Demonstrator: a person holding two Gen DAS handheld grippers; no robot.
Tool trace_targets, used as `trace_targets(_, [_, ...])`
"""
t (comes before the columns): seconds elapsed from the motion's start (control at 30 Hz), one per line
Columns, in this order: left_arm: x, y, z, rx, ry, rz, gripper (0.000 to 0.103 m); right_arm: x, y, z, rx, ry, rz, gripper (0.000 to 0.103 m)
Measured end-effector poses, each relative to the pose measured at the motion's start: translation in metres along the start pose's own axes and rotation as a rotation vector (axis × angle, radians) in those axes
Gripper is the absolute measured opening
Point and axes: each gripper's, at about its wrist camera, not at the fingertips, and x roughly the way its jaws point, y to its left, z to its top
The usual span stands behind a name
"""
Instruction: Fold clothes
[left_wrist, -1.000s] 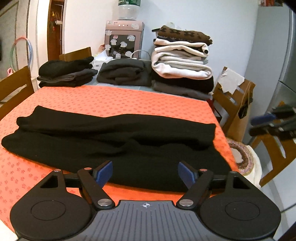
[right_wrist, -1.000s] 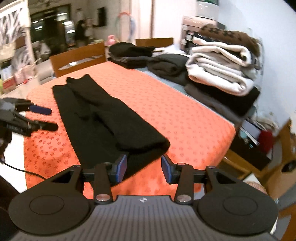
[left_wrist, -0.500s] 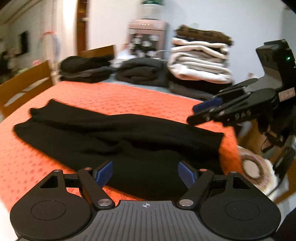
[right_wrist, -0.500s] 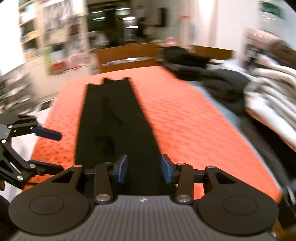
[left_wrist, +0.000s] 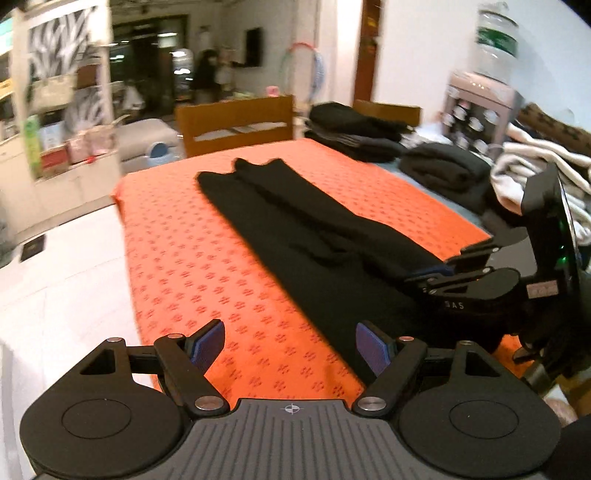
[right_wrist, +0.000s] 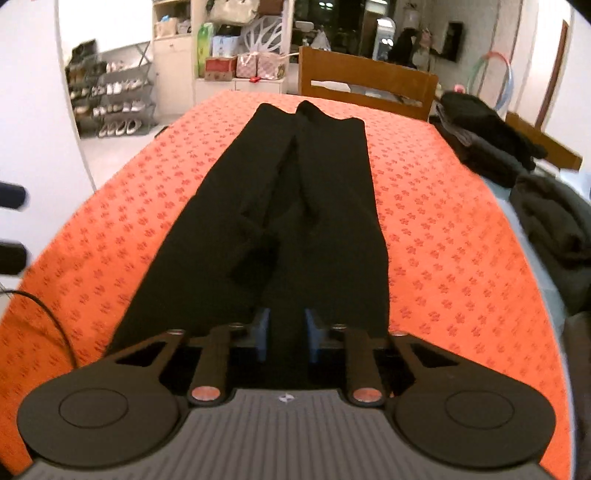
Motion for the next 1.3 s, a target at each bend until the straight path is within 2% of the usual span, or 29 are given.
trace_targets(0.13, [-0.009,-0.001,-0.004,-0.023,-0.028,0.009,0.080,-0.021,-0.006,0.007,0.041,-0.053,0.036,0.007])
trace_targets(0.27, [-0.017,-0.003,-0.008,-0.045,-0.055,0.018,0.080,-0.037,0.002,0.007,-0.019,-0.072,0.062,0.007])
trace_targets(0.43, [0.000,-0.007,-0.001,-0.008,-0.048,-0.025,0.080,-0.020,0.007,-0.007,-0.044,-0.024,0.079,0.007])
trace_targets(0.57, [0.028,-0.015,0.017,-0.014,-0.026,-0.047,0.077,-0.029,-0.004,-0.005,-0.004,-0.057,0.099,0.007])
trace_targets(0.6, [0.040,-0.020,0.021,-0.005,-0.005,-0.040,0.072,-0.033,-0.008,-0.003,0.008,-0.072,0.106,0.007])
trace_targets(0.67, [0.065,-0.029,0.029,0.012,0.036,-0.028,0.047,-0.037,-0.019,-0.001,0.038,-0.087,0.134,0.007])
trace_targets(0.7, [0.079,-0.031,0.034,0.011,0.060,-0.021,0.040,-0.039,-0.025,0.000,0.055,-0.091,0.151,0.007])
trace_targets(0.73, [0.094,-0.035,0.040,0.004,0.079,-0.016,0.027,-0.040,-0.031,0.000,0.068,-0.097,0.170,0.007])
trace_targets(0.77, [0.106,-0.037,0.044,-0.003,0.090,-0.013,0.021,-0.043,-0.037,0.000,0.076,-0.108,0.191,0.007])
trace_targets(0.87, [0.137,-0.046,0.056,-0.005,0.128,-0.021,0.013,-0.044,-0.051,0.000,0.068,-0.125,0.250,0.007])
trace_targets(1.0, [0.174,-0.058,0.060,-0.015,0.188,-0.017,0.012,-0.033,-0.061,-0.001,0.051,-0.109,0.359,0.007])
trace_targets(1.07, [0.178,-0.055,0.058,-0.053,0.187,0.004,0.013,-0.027,-0.063,-0.001,0.032,-0.089,0.402,0.007])
trace_targets(1.17, [0.160,-0.040,0.056,-0.192,0.149,0.022,0.015,-0.018,-0.060,-0.003,0.017,-0.056,0.434,0.008])
trace_targets(1.23, [0.141,-0.033,0.055,-0.249,0.101,0.044,0.016,-0.012,-0.057,-0.004,0.007,-0.035,0.455,0.008])
trace_targets(1.3, [0.125,-0.029,0.056,-0.286,0.048,0.052,0.023,-0.006,-0.055,-0.005,-0.003,-0.013,0.476,0.011])
